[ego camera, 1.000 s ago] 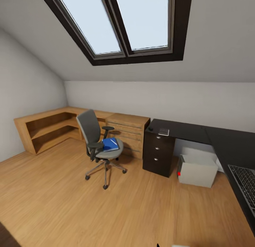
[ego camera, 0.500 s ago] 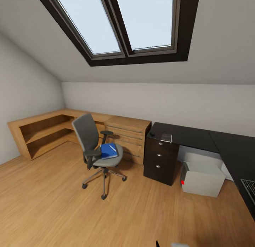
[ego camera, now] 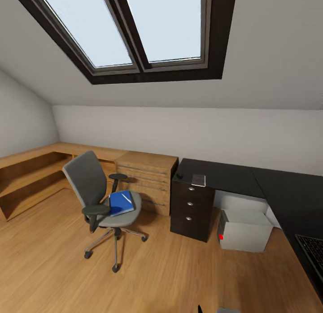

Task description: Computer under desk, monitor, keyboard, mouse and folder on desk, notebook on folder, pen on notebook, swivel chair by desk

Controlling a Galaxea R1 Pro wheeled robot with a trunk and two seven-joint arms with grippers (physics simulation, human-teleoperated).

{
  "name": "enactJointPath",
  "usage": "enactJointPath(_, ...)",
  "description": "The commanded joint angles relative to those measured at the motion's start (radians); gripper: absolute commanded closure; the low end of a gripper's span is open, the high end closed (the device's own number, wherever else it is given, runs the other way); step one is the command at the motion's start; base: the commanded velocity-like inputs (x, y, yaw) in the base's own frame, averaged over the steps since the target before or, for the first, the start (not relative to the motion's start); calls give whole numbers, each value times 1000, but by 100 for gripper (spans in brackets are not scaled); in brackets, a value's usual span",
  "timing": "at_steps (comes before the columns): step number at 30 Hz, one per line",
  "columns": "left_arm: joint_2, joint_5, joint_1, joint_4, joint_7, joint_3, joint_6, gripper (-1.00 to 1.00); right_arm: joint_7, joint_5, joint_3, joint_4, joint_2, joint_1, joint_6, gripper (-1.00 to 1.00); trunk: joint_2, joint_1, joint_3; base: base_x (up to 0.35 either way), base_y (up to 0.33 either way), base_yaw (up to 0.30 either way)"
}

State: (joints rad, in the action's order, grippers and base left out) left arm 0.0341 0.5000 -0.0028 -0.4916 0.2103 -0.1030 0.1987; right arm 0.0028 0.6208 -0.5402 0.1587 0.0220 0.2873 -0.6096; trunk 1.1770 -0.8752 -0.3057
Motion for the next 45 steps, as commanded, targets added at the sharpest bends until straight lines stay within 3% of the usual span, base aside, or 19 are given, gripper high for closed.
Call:
enactJointPath(1, 1, 7, 0, -1, 7, -9, 4, -100, 0, 10, -8, -1, 1, 1, -4, -100, -7, 3, 2, 329, 0, -98)
enactJointPath(13, 1, 7, 0, -1, 7, -9, 4, -100, 0, 10, -10, -1, 3, 1, -4, -100, -91, 49, 40, 329, 0, -18)
enactJointPath(21, 0, 6, 0, -1, 7, -9, 4, -100, 0, 10, -9, -2, 1, 1, -4, -100, -147, 80, 65, 329, 0, -195)
enactJointPath(30, 0, 6, 0, -1, 7, -10, 4, -100, 0, 10, -9, -2, 1, 1, -4, -100, -147, 80, 65, 306, 0, -266)
enactJointPath(45, 2, 6, 0, -1, 7, -10, 5, -100, 0, 10, -10, -3, 2, 1, -4, -100, -147, 80, 65, 27, 0, -275)
